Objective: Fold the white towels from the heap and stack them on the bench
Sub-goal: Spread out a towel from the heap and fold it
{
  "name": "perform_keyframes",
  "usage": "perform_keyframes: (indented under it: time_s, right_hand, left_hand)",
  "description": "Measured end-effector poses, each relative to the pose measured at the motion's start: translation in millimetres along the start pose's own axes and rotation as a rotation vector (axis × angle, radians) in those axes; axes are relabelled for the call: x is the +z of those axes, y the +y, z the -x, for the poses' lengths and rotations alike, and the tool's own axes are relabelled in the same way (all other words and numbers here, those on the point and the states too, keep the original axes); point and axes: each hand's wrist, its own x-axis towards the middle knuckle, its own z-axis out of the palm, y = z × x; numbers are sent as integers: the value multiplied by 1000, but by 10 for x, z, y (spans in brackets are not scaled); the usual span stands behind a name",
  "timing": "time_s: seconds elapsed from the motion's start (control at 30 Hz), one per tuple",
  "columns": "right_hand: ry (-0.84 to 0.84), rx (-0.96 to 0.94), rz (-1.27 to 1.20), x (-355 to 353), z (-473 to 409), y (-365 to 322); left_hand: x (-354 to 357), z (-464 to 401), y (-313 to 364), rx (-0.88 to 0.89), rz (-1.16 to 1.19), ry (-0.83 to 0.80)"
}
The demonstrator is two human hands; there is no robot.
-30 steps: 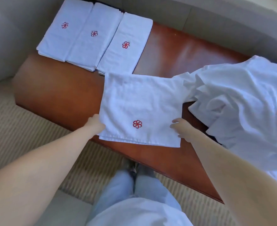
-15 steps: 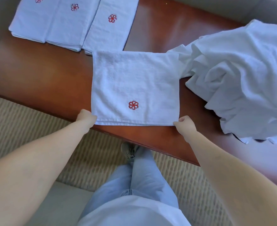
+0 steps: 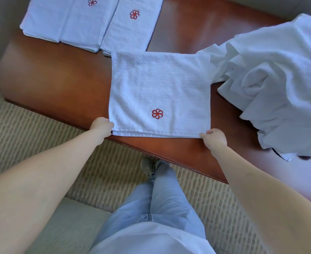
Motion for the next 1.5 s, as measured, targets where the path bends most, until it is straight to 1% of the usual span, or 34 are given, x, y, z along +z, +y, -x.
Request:
perform_keyframes:
  time_s: [0.07, 0.17, 0.2, 0.27, 0.33, 0.43, 0.53, 0.63, 0.73, 0.83, 0.93, 1.03, 1.1, 1.2, 1.33, 1.4, 1.5]
  right_hand:
    - [-15, -24, -78, -4, 7, -12]
    - [-9, -55, -227, -84, 97, -26]
    - [10, -61, -266, -124, 133, -30]
    - [50, -72, -292, -184, 181, -29]
    - [58, -96, -214, -192, 175, 0]
    - [37, -152, -72, -110, 68, 72]
    - [61, -168, -44, -28, 22, 97]
    - [110, -174, -14, 0, 23, 116]
    - [91, -146, -9, 3, -8, 117]
    - [8, -97, -151, -19, -60, 70]
    - [-40, -56, -243, -66, -93, 43]
    - [-77, -49, -262, -78, -83, 53]
    - [-95, -54, -254, -78, -59, 66]
    - [-101, -22, -270, -79, -40, 83]
    - [-100, 4, -327, -191, -6, -13]
    - [-99, 22, -378, -312, 63, -91]
    - [-95, 72, -475, -501, 109, -249]
  left_hand:
    - [-6, 30, 25, -23, 89, -8]
    - [-71, 162, 125, -126, 334, -7]
    - [-93, 203, 156, -133, 393, -11]
    - [-107, 264, 169, -85, 409, -29]
    - [-55, 283, 102, -27, 291, -44]
    - [78, 196, -68, 82, -10, -51]
    - [127, 157, -147, 143, -199, -24]
    - [141, 170, -160, 187, -282, 40]
    - [176, 185, -147, 175, -297, 80]
    - [210, 180, -119, 113, -241, 19]
    - [189, 152, -82, 120, -212, -10]
    - [109, 99, -62, 132, -151, -52]
    - [54, 85, -59, 90, -96, -111]
    - [26, 98, -82, -3, 69, -205]
    - [-5, 139, -55, 0, 123, -166]
    - [-90, 231, -2, -37, 238, -168]
    - [-262, 363, 151, -147, 504, -204]
